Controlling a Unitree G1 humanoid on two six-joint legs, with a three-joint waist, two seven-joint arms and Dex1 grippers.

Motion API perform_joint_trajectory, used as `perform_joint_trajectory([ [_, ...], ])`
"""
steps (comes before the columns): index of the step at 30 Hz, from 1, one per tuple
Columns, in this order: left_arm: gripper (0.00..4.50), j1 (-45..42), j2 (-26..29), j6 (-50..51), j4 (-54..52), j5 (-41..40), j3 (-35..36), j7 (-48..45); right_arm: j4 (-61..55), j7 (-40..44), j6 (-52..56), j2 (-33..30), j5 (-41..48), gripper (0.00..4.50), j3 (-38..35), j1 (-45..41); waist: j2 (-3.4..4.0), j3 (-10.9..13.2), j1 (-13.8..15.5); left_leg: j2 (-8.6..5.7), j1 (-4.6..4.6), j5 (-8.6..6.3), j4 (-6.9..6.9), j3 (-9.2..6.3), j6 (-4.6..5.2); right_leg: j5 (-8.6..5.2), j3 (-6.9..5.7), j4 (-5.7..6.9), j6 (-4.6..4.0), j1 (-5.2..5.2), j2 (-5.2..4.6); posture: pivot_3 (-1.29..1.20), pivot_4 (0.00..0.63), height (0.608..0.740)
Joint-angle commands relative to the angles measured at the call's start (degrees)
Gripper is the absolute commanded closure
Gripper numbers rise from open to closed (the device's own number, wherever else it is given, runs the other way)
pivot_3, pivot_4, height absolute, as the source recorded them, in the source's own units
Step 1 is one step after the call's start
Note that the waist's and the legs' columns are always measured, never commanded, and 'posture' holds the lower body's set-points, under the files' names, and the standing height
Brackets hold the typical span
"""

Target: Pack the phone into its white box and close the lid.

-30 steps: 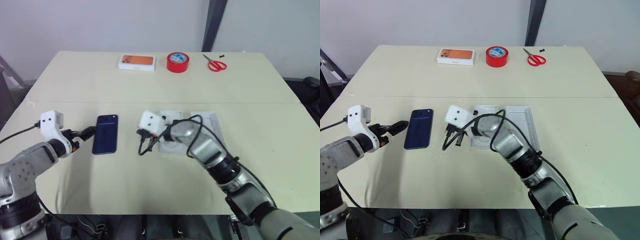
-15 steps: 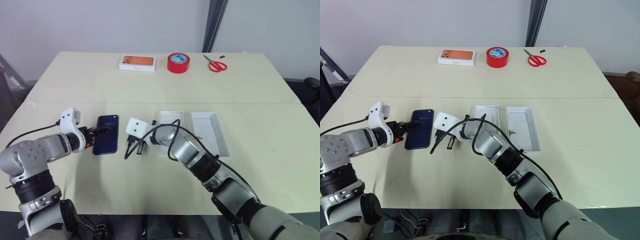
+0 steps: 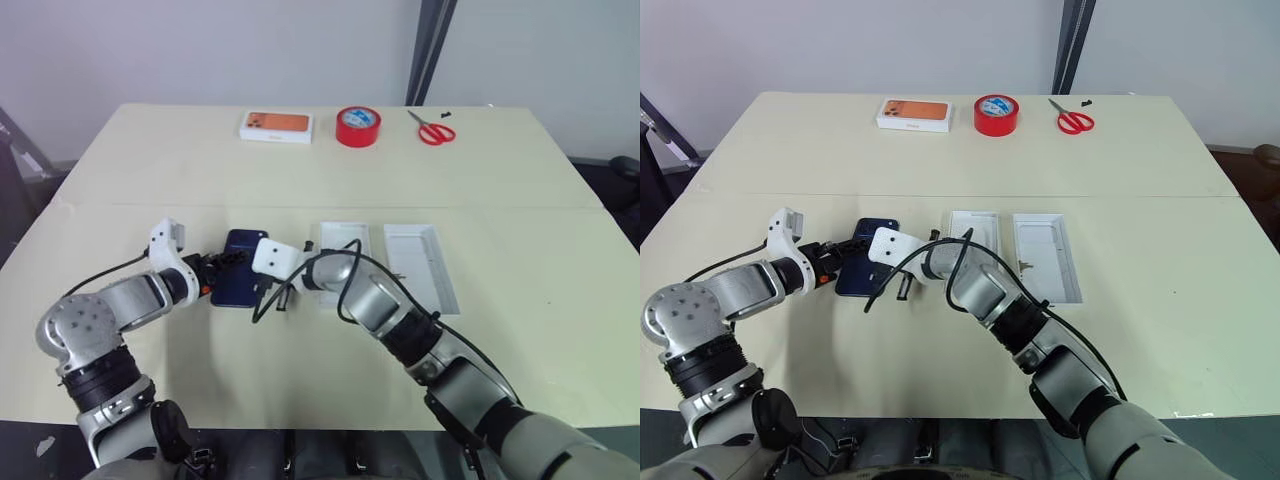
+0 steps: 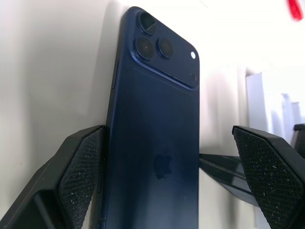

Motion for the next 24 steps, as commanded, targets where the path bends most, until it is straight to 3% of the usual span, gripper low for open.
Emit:
perform_joint_trajectory([
  [1,0.02,0.5,-2.4,2.8,2.9,-7.1,-1.3,1.9,-2.0,0.2,-1.1,0.9,-0.1,4.49,0.0,0.1,0.0,0.0,0.0,0.0,0.0,0.0,0.0,0.0,0.0,0.0,0.0,0.0,0.0,0.0,0.0,0.0,0.15,0.725],
  [18,0.02,-1.7,-1.9,2.8,7.7,-19.9,-0.6,12.4,-2.9,0.6,-0.6,0.6,-1.1,4.49,-0.7,1.5,-0.02,0.0,0.0,0.0,0.0,0.0,0.0,-0.02,-0.01,0.0,-0.03,-0.01,0.0,0.01,0.0,0.0,0.15,0.725],
  [24,0.02,2.6,1.8,2.3,6.3,-29.0,-5.3,14.6,-3.2,0.7,-0.7,0.0,-1.5,4.49,-0.8,1.5,-0.05,0.0,-0.5,0.02,-0.01,0.03,-0.03,-0.02,-0.05,0.0,-0.02,0.0,0.0,-0.08,0.03,0.0,0.15,0.725],
])
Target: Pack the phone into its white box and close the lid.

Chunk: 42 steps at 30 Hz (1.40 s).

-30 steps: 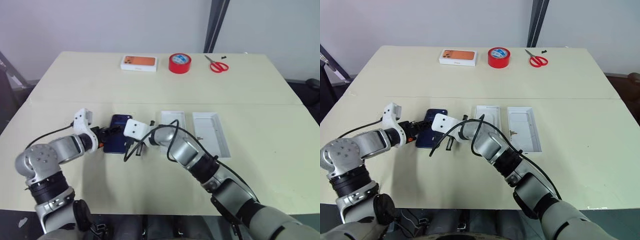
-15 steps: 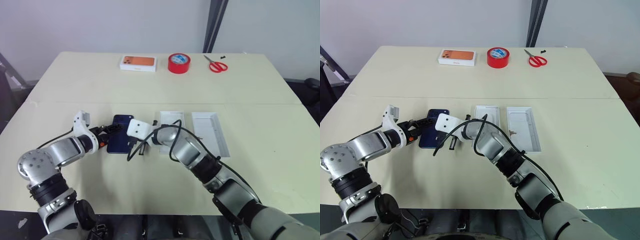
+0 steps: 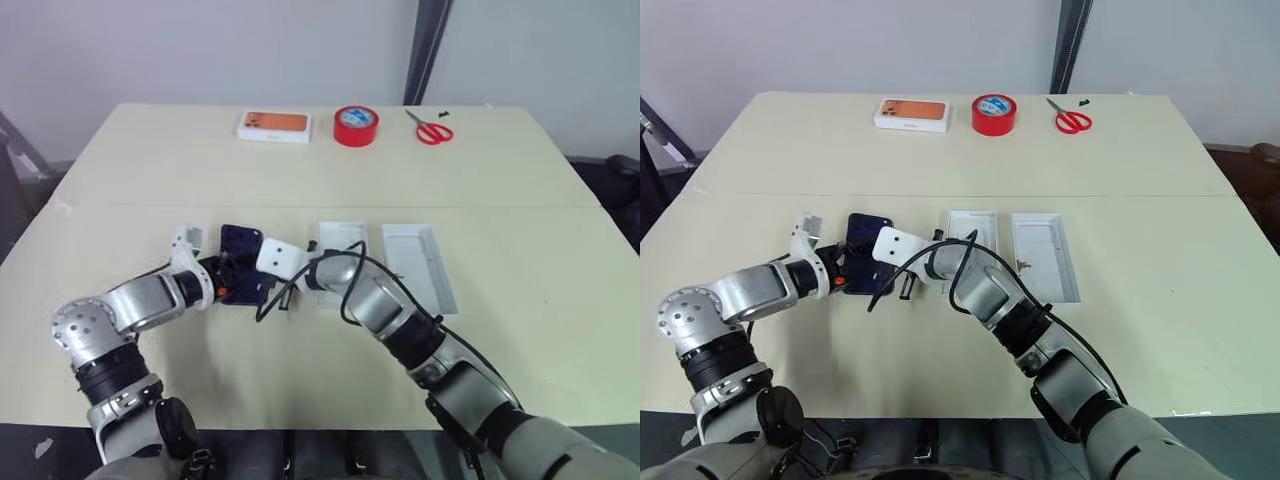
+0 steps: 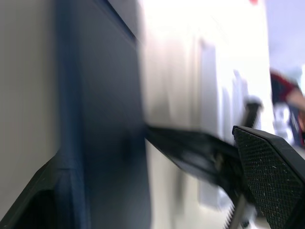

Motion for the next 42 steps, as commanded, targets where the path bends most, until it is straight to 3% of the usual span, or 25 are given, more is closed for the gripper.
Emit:
perform_joint_trajectory([
  [1,0.02,2.3,2.3,-0.5,-0.8,-6.3,-3.1,1.8,-1.8,0.4,-0.6,0.0,-0.4,4.49,0.3,-0.1,0.0,0.0,-0.1,0.0,0.0,0.01,-0.01,0.0,-0.01,0.0,0.0,0.0,0.0,-0.01,0.0,0.0,0.15,0.725],
  [11,0.02,6.7,9.9,-16.9,0.4,-19.6,-9.5,10.2,-1.7,0.9,-0.8,-0.8,-0.7,4.49,-0.1,-0.2,0.0,0.0,0.0,0.03,0.0,0.01,-0.02,0.0,-0.02,-0.01,0.01,-0.01,-0.01,-0.02,0.0,0.0,0.15,0.725],
  [22,0.02,10.2,16.4,-26.8,0.3,-26.7,-15.0,10.8,-2.8,1.3,-0.5,-1.0,-0.8,4.49,0.1,0.6,0.01,0.0,0.0,0.03,-0.02,0.0,-0.03,0.0,-0.01,-0.01,0.01,-0.05,-0.02,-0.02,-0.01,0.0,0.15,0.725],
  [25,0.93,10.9,17.5,-28.2,0.0,-27.9,-16.3,10.1,-2.9,1.4,-0.5,-1.0,-0.8,4.5,0.0,0.7,0.02,0.0,0.0,0.04,-0.02,0.0,-0.04,0.0,0.0,-0.01,0.01,-0.05,-0.03,-0.04,-0.01,0.0,0.15,0.725],
  [32,4.45,12.2,18.8,-31.3,-1.4,-30.5,-18.0,9.1,-6.0,2.1,1.1,-2.6,-0.3,4.5,-1.4,0.8,0.0,0.0,0.0,0.04,-0.03,-0.01,-0.04,0.0,0.01,-0.02,0.01,-0.08,-0.03,-0.03,-0.01,0.0,0.15,0.725],
  [42,4.45,14.3,17.0,-35.0,-3.7,-31.9,-18.1,8.3,-16.5,5.4,6.1,-8.9,2.6,4.5,-5.5,1.8,0.01,0.1,0.0,0.04,-0.09,-0.07,-0.07,0.01,0.13,-0.02,0.01,-0.11,-0.03,-0.11,-0.03,0.0,0.15,0.725],
])
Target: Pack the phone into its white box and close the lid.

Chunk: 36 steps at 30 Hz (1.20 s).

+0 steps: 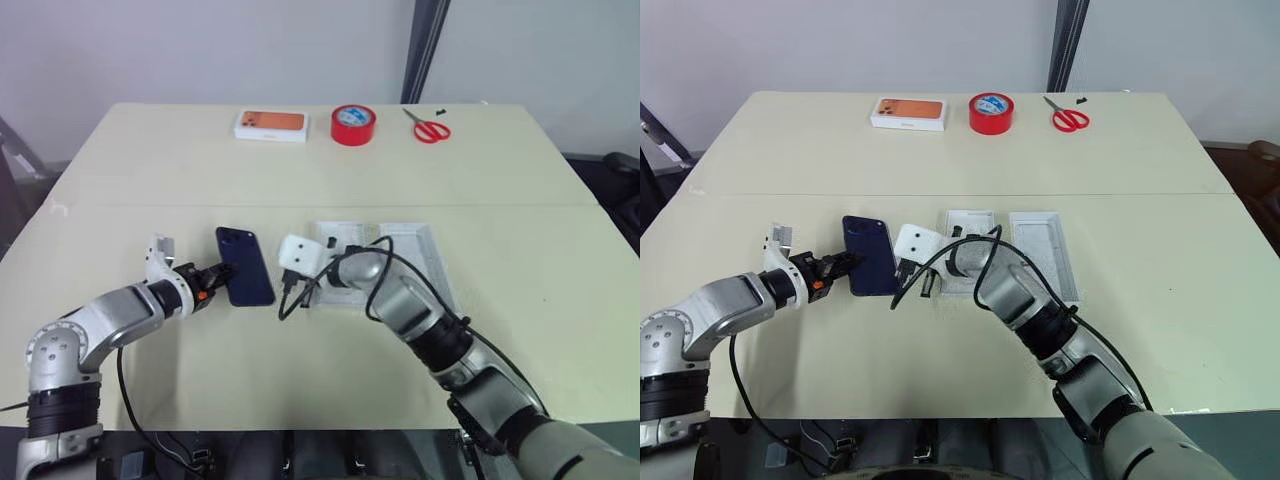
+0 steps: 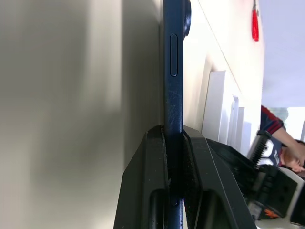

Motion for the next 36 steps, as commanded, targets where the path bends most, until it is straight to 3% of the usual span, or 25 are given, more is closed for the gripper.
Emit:
perform_joint_trajectory([
  [1,4.45,0.1,-0.7,-1.5,-3.8,-1.6,0.5,-1.4,-6.2,1.1,2.0,-1.1,2.3,4.5,-3.6,-0.8,-0.01,0.0,0.0,0.0,0.0,0.0,-0.01,0.0,0.01,0.0,0.0,0.0,0.0,-0.01,0.0,0.0,0.15,0.725],
  [4,4.45,-1.0,-2.5,-2.9,-7.8,-1.6,0.7,-2.4,-12.4,4.5,4.7,-4.2,6.9,4.5,-8.7,-1.1,-0.01,0.0,0.2,0.0,-0.03,0.0,-0.02,0.0,0.01,0.0,0.0,-0.02,0.0,-0.02,0.0,0.0,0.15,0.725],
  [9,4.45,-4.6,-5.4,-5.5,-13.5,-1.6,-5.6,-0.2,-19.9,11.7,5.7,-13.8,16.5,4.5,-18.6,2.9,-0.03,0.1,0.8,-0.01,-0.16,-0.13,0.03,-0.01,0.24,0.0,-0.04,-0.16,0.0,0.02,-0.05,0.0,0.15,0.725],
  [15,4.45,-8.9,-12.1,-8.8,-10.2,4.2,-14.6,1.5,-19.5,14.3,1.9,-24.0,20.0,4.5,-24.0,10.5,0.0,0.1,0.3,-0.01,-0.15,-0.15,0.03,0.03,0.29,0.01,-0.03,-0.45,0.02,0.2,-0.05,0.0,0.15,0.725],
  [21,4.45,-13.3,-17.3,-7.4,-3.3,10.9,-19.4,-1.0,-19.4,11.5,2.0,-25.8,21.1,4.5,-25.4,12.3,0.03,0.1,0.5,0.05,-0.08,-0.12,0.06,0.03,0.29,0.01,-0.03,-0.25,0.02,0.18,0.12,0.0,0.15,0.725],
  [29,4.45,-18.0,-20.7,-4.4,3.6,16.6,-19.3,-5.1,-20.0,9.3,2.3,-26.2,22.2,4.5,-24.8,12.6,0.01,0.1,0.7,0.04,-0.12,-0.02,0.18,0.03,0.12,0.01,-0.03,-0.3,0.03,0.23,0.12,0.0,0.15,0.725],
  [36,1.09,-19.5,-21.7,-0.2,4.8,17.9,-18.9,-6.6,-18.6,8.1,1.6,-26.5,21.9,4.5,-24.0,12.4,0.0,0.1,0.7,0.04,-0.12,0.01,0.19,0.03,0.07,0.01,-0.03,-0.3,0.03,0.24,0.12,0.0,0.15,0.725],
])
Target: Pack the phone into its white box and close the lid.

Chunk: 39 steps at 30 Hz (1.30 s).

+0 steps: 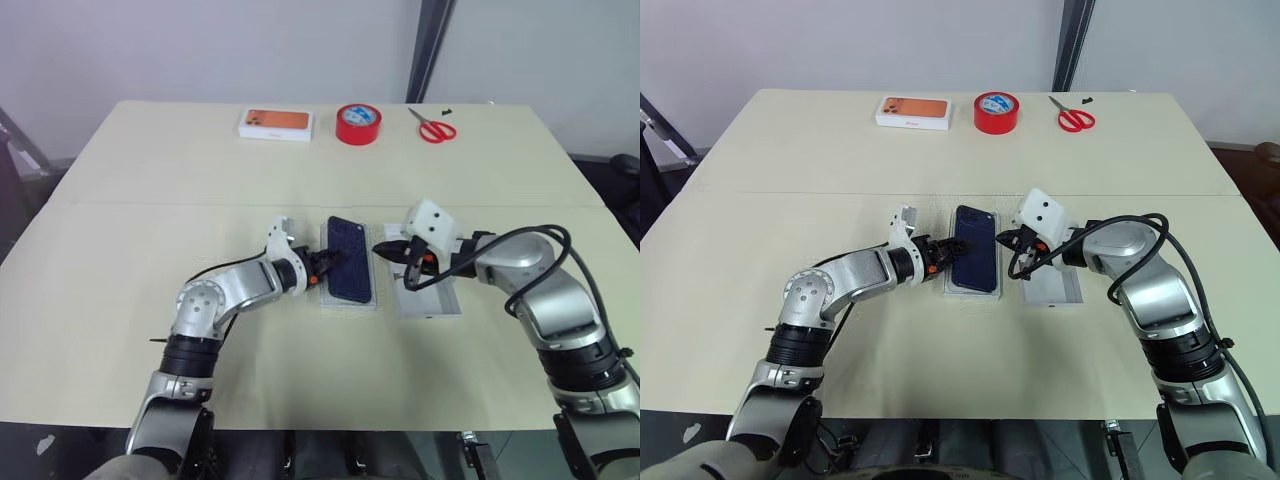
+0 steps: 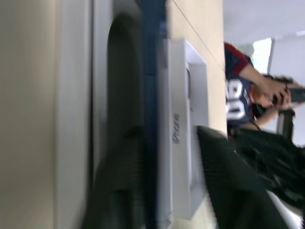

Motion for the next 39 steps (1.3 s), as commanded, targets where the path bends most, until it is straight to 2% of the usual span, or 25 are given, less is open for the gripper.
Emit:
perform_joint_trajectory([
  [1,0.58,-1.7,-0.1,2.2,-1.2,0.5,0.8,-1.1,-0.7,-0.7,-1.0,-0.7,0.1,4.5,-0.1,-0.5,0.0,0.0,0.0,0.0,0.0,0.0,0.0,0.0,0.0,0.0,0.0,0.0,0.0,0.0,0.0,0.0,0.15,0.725],
  [2,0.13,-1.6,0.1,2.8,-1.4,0.5,1.0,-0.9,-0.6,-0.8,-1.0,-0.8,0.1,4.5,0.0,-0.6,0.0,0.0,0.0,0.0,0.0,0.0,0.01,0.0,0.0,0.0,0.0,0.0,0.0,0.02,0.0,0.0,0.15,0.725],
  [7,0.13,-1.6,3.0,5.5,-3.7,0.2,1.9,-0.3,0.1,-1.2,-1.0,-1.4,-0.1,4.5,0.0,-0.8,0.0,0.0,-0.2,0.01,0.01,0.0,0.01,-0.01,0.0,0.0,0.0,0.01,0.0,0.02,0.0,0.0,0.15,0.725],
  [17,0.13,-1.6,14.2,10.9,-12.6,-2.0,2.9,-3.8,1.9,-2.5,-0.3,-3.7,-1.3,4.5,0.7,-1.5,0.0,0.0,-0.1,0.02,0.02,0.0,0.01,-0.02,-0.01,0.0,0.01,0.01,0.0,0.01,-0.01,0.0,0.15,0.725],
  [19,0.13,-2.1,17.1,11.1,-14.7,2.2,2.7,-6.7,1.6,-2.6,0.2,-3.6,-1.7,4.5,1.3,-1.9,0.0,0.0,-0.1,0.02,0.02,0.0,0.01,-0.02,-0.02,0.0,0.01,0.01,-0.01,0.01,-0.01,0.0,0.15,0.725],
  [22,0.13,-2.4,22.5,9.2,-18.2,14.0,0.6,-14.2,0.1,-2.7,1.3,-3.7,-2.7,4.5,3.5,-2.4,0.02,0.0,-0.2,0.02,0.02,0.01,0.0,-0.01,-0.03,-0.01,0.0,0.01,-0.01,0.01,0.0,0.0,0.15,0.725],
  [25,0.95,-1.2,27.4,4.5,-20.8,27.9,-4.1,-22.1,-0.5,-3.1,1.3,-4.1,-5.6,4.5,7.1,-2.7,0.05,0.0,-0.1,0.01,0.02,0.02,-0.03,0.0,-0.05,-0.01,0.0,0.01,-0.03,0.0,0.02,0.0,0.15,0.725],
  [30,3.48,-0.1,28.9,-0.3,-20.9,42.1,-10.6,-32.0,0.1,-4.1,1.9,-3.7,-9.3,4.5,11.1,-3.5,0.05,0.1,0.1,0.01,0.01,0.01,-0.04,0.02,-0.04,-0.02,0.01,-0.09,-0.04,0.03,0.0,0.0,0.15,0.725],
  [35,3.48,-1.4,27.5,-3.4,-19.5,53.3,-16.5,-38.6,0.3,-4.3,2.2,-3.5,-12.7,4.5,14.4,-4.6,0.04,0.1,-0.1,0.01,-0.04,-0.01,-0.04,0.01,0.01,-0.02,0.01,-0.14,-0.04,0.02,-0.05,0.0,0.15,0.725],
  [39,3.48,-3.1,24.7,-5.0,-17.4,59.3,-20.0,-43.7,0.4,-4.2,2.1,-3.4,-14.6,4.5,16.0,-5.0,0.04,0.1,-0.1,0.02,-0.04,-0.15,-0.04,0.01,0.25,-0.01,0.01,-0.13,-0.03,0.0,-0.05,0.0,0.15,0.725],
])
